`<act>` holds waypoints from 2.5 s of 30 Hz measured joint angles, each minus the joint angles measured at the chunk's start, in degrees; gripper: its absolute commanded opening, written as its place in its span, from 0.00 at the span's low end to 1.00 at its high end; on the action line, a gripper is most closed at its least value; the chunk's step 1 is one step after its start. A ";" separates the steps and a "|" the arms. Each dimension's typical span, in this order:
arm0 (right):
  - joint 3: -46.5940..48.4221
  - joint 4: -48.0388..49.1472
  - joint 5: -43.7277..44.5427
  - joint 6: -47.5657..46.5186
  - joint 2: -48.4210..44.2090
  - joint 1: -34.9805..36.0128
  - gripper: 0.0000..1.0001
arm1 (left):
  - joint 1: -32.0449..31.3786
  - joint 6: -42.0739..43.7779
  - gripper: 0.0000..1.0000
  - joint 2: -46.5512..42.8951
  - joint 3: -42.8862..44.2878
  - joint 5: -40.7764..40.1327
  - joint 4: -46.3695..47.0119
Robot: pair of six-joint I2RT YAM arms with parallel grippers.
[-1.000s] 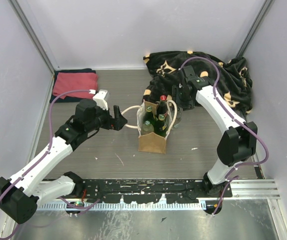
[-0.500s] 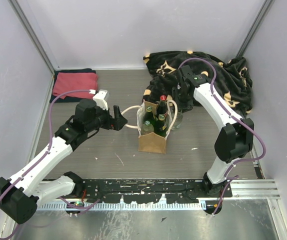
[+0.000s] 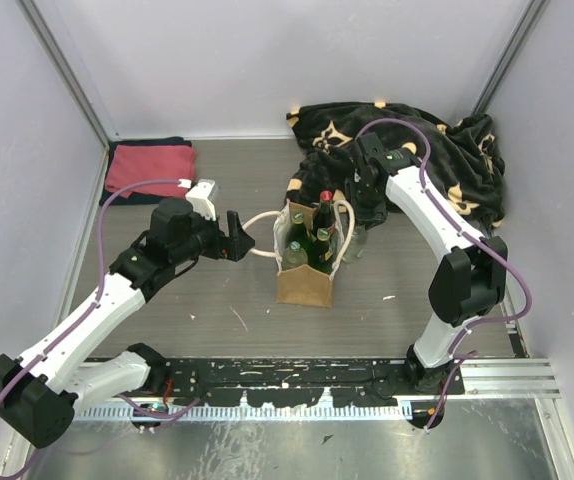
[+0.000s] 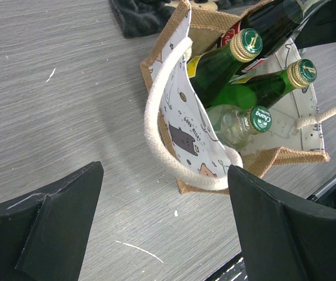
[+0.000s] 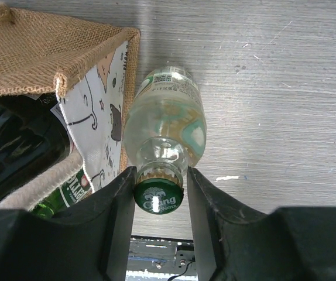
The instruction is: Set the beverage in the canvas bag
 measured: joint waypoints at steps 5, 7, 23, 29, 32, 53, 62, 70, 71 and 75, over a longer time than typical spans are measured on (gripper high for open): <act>-0.02 -0.26 0.81 -0.44 0.00 0.42 0.16 | 0.00 0.02 0.94 0.00 0.00 0.00 0.00; -0.02 -0.28 1.27 -0.74 0.00 0.52 0.02 | 0.00 0.02 0.94 -0.02 0.00 0.00 -0.02; 3.32 -3.50 6.01 -0.98 1.31 -0.17 0.01 | -1.22 8.85 0.94 -4.37 1.92 2.54 -0.02; 4.33 -3.85 6.67 -1.01 1.27 -3.26 0.01 | -10.23 19.78 0.94 -7.82 2.36 3.74 0.46; 4.42 -4.07 6.69 -1.09 1.16 -5.42 0.01 | -13.49 24.76 0.94 -7.52 2.27 4.90 0.48; 11.89 -9.92 5.64 -2.58 -4.33 -10.47 0.01 | -21.88 47.54 0.97 4.31 -5.68 8.63 15.74; 13.86 -11.80 4.76 -2.73 -4.33 -10.47 0.01 | -22.34 51.82 0.97 9.29 -7.58 8.70 19.80; 27.19 -16.72 3.87 -2.75 -4.33 -10.47 0.01 | -23.32 52.98 0.89 11.76 -8.20 10.45 20.61; 29.07 -17.22 3.74 -2.75 -4.33 -10.47 0.01 | -23.43 52.98 0.88 12.11 -8.20 10.71 20.65; 34.99 -18.67 2.84 -2.73 -4.76 -10.47 0.01 | -24.02 53.16 0.73 12.98 -8.20 12.22 20.59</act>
